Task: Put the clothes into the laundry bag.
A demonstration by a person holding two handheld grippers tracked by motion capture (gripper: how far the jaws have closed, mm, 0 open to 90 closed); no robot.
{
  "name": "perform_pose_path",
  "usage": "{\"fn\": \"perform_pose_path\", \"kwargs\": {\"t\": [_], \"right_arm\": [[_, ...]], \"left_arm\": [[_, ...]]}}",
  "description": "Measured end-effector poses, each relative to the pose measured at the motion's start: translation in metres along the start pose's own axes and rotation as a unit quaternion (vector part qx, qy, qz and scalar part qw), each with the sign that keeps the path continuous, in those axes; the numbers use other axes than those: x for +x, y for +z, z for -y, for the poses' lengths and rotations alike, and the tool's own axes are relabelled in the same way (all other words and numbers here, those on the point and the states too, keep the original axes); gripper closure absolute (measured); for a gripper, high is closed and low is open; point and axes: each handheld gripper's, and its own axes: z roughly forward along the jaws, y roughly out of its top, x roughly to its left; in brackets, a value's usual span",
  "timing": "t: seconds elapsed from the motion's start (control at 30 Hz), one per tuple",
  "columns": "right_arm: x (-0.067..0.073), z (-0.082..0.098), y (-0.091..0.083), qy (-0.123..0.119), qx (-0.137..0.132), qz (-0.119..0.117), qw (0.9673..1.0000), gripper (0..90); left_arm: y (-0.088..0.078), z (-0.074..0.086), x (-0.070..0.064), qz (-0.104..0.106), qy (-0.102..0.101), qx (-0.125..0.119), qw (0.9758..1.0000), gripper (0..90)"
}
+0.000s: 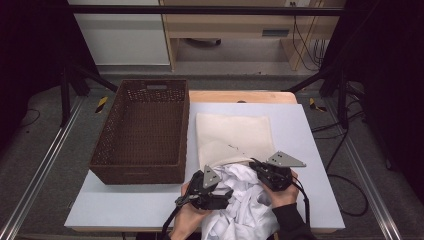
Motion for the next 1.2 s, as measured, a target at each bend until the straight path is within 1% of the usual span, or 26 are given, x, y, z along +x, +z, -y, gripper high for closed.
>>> {"fn": "perform_pose_path", "kwargs": {"t": [0.03,0.07,0.1,0.13,0.17,0.23,0.27,0.3,0.33,0.4,0.5,0.6,0.67,0.7,0.77,0.8,0.83,0.9,0.93,0.97,1.0,1.07,1.1,1.13,1.17,1.2], "right_arm": [[0.001,0.001,0.001,0.0,0.003,-0.001,1.0,86.9],[0.002,0.001,0.002,-0.001,0.004,-0.002,1.0,86.9],[0.002,0.001,0.002,-0.004,0.006,-0.002,1.0,86.9],[0.003,0.001,0.003,-0.003,0.006,-0.002,1.0,86.9],[0.002,0.001,0.003,-0.002,0.005,-0.004,1.0,87.0],[0.003,0.001,0.002,0.0,0.004,-0.003,1.0,87.1],[0.003,0.001,0.002,-0.001,0.001,-0.004,1.0,87.2],[0.003,0.0,0.001,-0.001,0.0,-0.005,1.0,87.2],[0.003,0.0,0.001,0.0,-0.001,-0.005,1.0,87.2],[0.004,-0.001,0.001,0.0,-0.003,-0.006,1.0,87.2],[0.005,-0.003,-0.002,-0.002,-0.009,-0.007,0.9999,87.2],[0.004,-0.006,-0.006,-0.002,-0.022,-0.005,0.9997,87.2],[0.004,-0.008,-0.009,-0.004,-0.028,-0.002,0.9996,87.2],[0.004,-0.009,-0.011,-0.003,-0.034,-0.001,0.9994,87.1],[0.002,-0.01,-0.015,-0.003,-0.041,0.0,0.9991,87.1],[0.001,-0.01,-0.016,-0.002,-0.042,0.001,0.9991,87.1],[0.0,-0.009,-0.017,-0.001,-0.041,0.001,0.9992,87.1],[-0.002,-0.006,-0.014,-0.001,-0.032,0.001,0.9995,87.1],[-0.002,-0.004,-0.012,-0.001,-0.026,0.002,0.9997,87.1],[-0.002,-0.003,-0.01,-0.002,-0.021,0.002,0.9998,87.1],[-0.002,-0.003,-0.009,-0.002,-0.019,0.002,0.9998,87.1],[-0.002,-0.003,-0.008,-0.004,-0.019,0.003,0.9998,87.1],[-0.002,-0.002,-0.009,-0.003,-0.019,0.003,0.9998,87.1],[-0.002,-0.002,-0.009,-0.002,-0.019,0.004,0.9998,87.1],[-0.002,-0.002,-0.009,-0.002,-0.019,0.004,0.9998,87.2],[-0.002,-0.002,-0.009,-0.001,-0.02,0.004,0.9998,87.2]], "left_arm": [[0.003,0.002,0.002,0.004,-0.005,0.0,1.0,26.0],[0.006,0.003,0.003,0.012,-0.015,0.0,0.9998,26.8],[0.009,0.003,0.004,0.012,-0.021,0.002,0.9997,30.0],[0.012,0.003,0.005,0.011,-0.022,0.004,0.9997,33.7],[0.014,0.002,0.004,0.006,-0.016,0.007,0.9998,39.3],[0.017,0.001,0.001,-0.016,0.001,0.017,0.9997,52.4],[0.017,0.0,0.0,-0.012,0.003,0.016,0.9998,57.5],[0.017,-0.001,0.001,0.002,0.003,0.014,0.9999,67.4],[0.018,-0.001,0.0,0.019,-0.004,0.013,0.9997,81.2],[0.019,-0.005,-0.005,0.009,0.014,0.012,0.9998,85.4],[0.017,-0.018,-0.009,0.002,0.029,0.007,0.9996,87.6],[0.022,-0.036,-0.015,-0.02,0.053,0.008,0.9984,88.0],[0.031,-0.046,-0.016,-0.039,0.07,0.014,0.9967,88.0],[0.037,-0.049,-0.013,-0.051,0.071,0.018,0.996,87.9],[0.049,-0.054,-0.003,-0.062,0.061,0.027,0.9958,87.9],[0.053,-0.055,0.003,-0.071,0.051,0.025,0.9958,87.7],[0.057,-0.055,0.01,-0.077,0.047,0.024,0.9956,87.5],[0.057,-0.054,0.014,-0.068,0.051,0.022,0.9961,85.6],[0.054,-0.052,0.014,-0.07,0.054,0.019,0.9959,82.1],[0.05,-0.051,0.014,-0.069,0.054,0.015,0.996,74.9],[0.043,-0.05,0.013,-0.053,0.045,0.004,0.9976,68.7],[0.028,-0.048,0.011,-0.03,0.026,-0.019,0.999,55.5],[0.022,-0.048,0.01,-0.019,0.021,-0.027,0.9992,48.9],[0.015,-0.047,0.008,-0.006,0.018,-0.037,0.9991,44.1],[0.009,-0.047,0.005,-0.004,0.022,-0.04,0.999,39.7],[0.001,-0.045,0.0,-0.009,0.035,-0.039,0.9986,36.9]]}}
